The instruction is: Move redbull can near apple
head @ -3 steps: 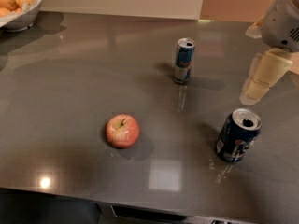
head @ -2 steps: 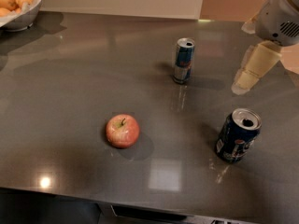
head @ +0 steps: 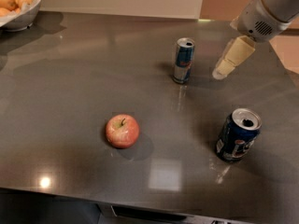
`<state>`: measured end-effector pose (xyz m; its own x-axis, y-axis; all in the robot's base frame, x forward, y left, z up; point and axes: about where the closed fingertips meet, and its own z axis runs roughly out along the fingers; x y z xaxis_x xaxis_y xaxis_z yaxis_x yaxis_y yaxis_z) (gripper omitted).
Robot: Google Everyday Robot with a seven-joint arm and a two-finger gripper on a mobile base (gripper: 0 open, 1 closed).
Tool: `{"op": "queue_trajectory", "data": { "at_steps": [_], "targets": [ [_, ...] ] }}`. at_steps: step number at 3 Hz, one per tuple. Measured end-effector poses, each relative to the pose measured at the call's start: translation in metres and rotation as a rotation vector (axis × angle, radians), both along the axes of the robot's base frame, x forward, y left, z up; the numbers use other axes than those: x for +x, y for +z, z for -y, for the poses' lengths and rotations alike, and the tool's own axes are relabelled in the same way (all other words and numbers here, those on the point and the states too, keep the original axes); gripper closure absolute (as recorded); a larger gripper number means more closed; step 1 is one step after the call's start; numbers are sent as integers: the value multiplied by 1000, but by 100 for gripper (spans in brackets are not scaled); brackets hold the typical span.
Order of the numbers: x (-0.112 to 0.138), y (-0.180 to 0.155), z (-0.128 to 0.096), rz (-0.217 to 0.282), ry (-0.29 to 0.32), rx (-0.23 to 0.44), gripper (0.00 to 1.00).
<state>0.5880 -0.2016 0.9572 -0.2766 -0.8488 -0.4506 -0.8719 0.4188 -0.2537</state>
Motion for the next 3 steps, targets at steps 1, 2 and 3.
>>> {"op": "queue_trajectory", "data": {
  "at_steps": [1, 2, 3],
  "targets": [
    [36, -17, -1, 0, -45, 32, 0],
    [59, -35, -8, -17, -66, 63, 0],
    [72, -49, -21, -39, -64, 97, 0]
  ]
}}
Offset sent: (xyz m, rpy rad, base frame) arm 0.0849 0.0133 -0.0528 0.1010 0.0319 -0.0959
